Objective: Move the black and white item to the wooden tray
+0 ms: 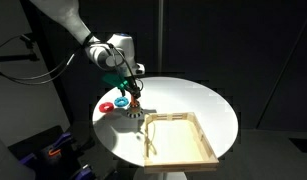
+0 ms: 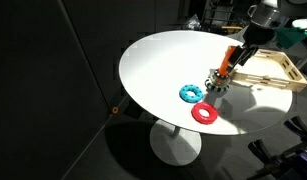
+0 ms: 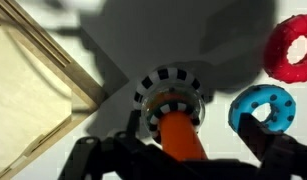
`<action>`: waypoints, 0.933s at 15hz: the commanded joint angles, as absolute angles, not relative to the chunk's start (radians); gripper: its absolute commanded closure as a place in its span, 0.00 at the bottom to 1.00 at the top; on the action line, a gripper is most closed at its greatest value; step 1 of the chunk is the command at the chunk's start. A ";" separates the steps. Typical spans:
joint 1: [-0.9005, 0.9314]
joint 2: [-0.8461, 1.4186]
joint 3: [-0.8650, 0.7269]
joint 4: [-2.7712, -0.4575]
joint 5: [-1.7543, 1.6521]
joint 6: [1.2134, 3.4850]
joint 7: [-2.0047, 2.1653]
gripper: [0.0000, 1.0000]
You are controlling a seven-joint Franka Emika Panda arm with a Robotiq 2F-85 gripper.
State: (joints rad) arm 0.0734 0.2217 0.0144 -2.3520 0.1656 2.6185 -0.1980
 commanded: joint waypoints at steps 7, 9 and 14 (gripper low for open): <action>0.034 0.342 0.047 -2.250 0.096 2.646 -0.199 0.00; 0.030 0.349 0.058 -2.256 0.096 2.675 -0.206 0.00; 0.030 0.370 0.067 -2.265 0.074 2.745 -0.206 0.00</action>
